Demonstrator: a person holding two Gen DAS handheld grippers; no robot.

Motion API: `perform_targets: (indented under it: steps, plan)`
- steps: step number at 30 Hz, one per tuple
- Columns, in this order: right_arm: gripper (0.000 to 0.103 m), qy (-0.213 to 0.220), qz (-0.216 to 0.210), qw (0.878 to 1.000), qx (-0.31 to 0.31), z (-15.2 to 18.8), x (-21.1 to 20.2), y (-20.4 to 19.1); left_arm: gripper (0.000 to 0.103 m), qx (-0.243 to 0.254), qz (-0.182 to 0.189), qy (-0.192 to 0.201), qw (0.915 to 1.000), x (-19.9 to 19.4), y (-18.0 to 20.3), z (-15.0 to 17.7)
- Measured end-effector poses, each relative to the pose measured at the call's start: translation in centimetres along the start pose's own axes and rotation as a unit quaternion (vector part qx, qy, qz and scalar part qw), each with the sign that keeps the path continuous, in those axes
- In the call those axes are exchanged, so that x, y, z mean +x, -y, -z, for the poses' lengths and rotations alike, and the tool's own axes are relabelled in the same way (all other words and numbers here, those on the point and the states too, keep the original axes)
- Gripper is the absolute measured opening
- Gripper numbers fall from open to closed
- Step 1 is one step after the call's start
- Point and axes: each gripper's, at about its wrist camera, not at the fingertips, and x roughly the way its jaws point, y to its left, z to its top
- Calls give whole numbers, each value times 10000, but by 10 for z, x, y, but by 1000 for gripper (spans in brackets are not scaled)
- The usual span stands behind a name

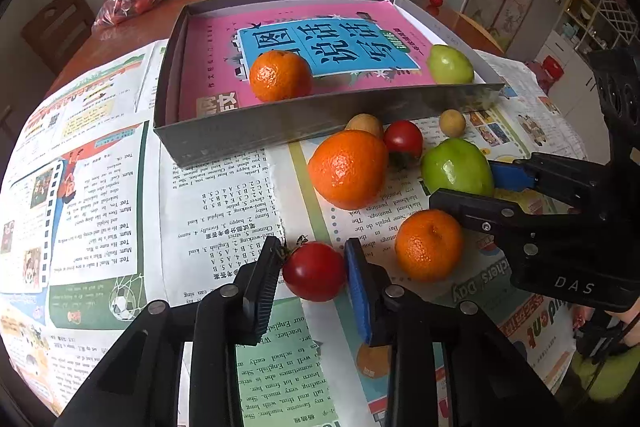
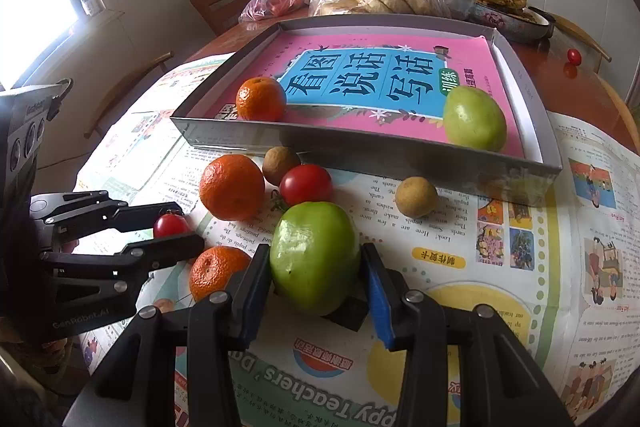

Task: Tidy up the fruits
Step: 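Grasp a red tomato with the left gripper while the right gripper grasps another lime, then carry the tomato and lime over the pink book inside the tray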

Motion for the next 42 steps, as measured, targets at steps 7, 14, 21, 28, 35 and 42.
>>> perform_targets:
  steps: [7, 14, 21, 28, 35, 42]
  plan:
    - [45, 88, -43, 9999, 75, 1, -7, 5, 32, -162, -52, 139, 9998, -10, -8, -5]
    - [45, 220, -57, 9997, 42, -5, -18, 5, 32, -360, -149, 310, 9988, -23, -22, -12]
    - [45, 421, -5, 9991, -56, -19, -32, 4, 28, -409, -223, 543, 9974, -37, -30, -29]
    - [45, 559, 89, 9983, -118, -34, -36, 6, 28, -377, -295, 630, 9969, -36, -35, -43]
    - [45, 541, 13, 9985, -52, -34, -31, 9, 28, -618, -178, 487, 9967, -34, -55, -26]
    - [45, 505, -48, 9987, 32, -29, -27, 12, 46, -533, 100, 327, 9980, -28, -48, -10]
